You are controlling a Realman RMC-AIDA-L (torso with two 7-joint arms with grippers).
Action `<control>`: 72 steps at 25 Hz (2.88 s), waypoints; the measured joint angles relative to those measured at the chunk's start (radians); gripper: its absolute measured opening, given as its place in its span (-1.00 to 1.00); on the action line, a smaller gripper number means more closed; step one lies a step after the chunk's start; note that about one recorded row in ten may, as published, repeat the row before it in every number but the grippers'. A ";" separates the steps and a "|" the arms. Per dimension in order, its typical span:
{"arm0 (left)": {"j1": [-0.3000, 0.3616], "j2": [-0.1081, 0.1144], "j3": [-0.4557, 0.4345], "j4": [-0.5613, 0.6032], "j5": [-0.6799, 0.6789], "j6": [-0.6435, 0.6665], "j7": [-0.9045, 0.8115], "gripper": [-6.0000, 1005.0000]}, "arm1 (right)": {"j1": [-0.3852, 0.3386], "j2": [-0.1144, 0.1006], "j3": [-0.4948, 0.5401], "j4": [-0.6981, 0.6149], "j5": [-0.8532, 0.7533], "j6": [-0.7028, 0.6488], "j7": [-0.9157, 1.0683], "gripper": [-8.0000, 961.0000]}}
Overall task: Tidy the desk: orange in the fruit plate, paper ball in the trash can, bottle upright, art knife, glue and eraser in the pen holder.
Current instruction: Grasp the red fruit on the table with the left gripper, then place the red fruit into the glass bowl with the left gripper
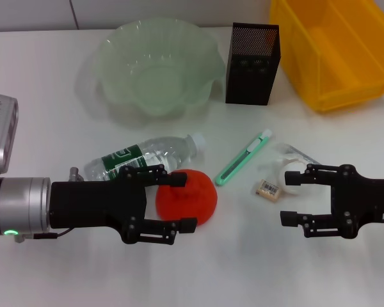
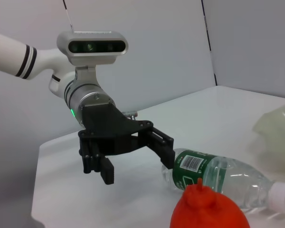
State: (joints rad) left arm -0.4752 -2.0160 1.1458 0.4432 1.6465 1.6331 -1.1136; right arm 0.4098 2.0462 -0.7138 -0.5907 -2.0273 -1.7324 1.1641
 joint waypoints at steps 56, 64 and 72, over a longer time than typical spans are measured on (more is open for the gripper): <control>-0.016 -0.050 0.037 0.049 0.066 -0.269 0.029 0.27 | -0.009 -0.017 0.058 0.000 -0.001 -0.029 0.010 0.62; -0.011 -0.052 0.035 0.060 0.063 -0.251 0.020 -0.04 | -0.009 -0.017 0.062 0.000 -0.001 -0.031 0.010 0.62; 0.001 -0.052 -0.023 0.092 0.023 -0.117 -0.007 -0.58 | -0.009 -0.017 0.062 0.002 -0.003 -0.032 0.010 0.62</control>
State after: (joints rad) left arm -0.4741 -2.0677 1.1230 0.5353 1.6691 1.5157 -1.1203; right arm 0.4003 2.0294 -0.6518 -0.5882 -2.0305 -1.7642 1.1739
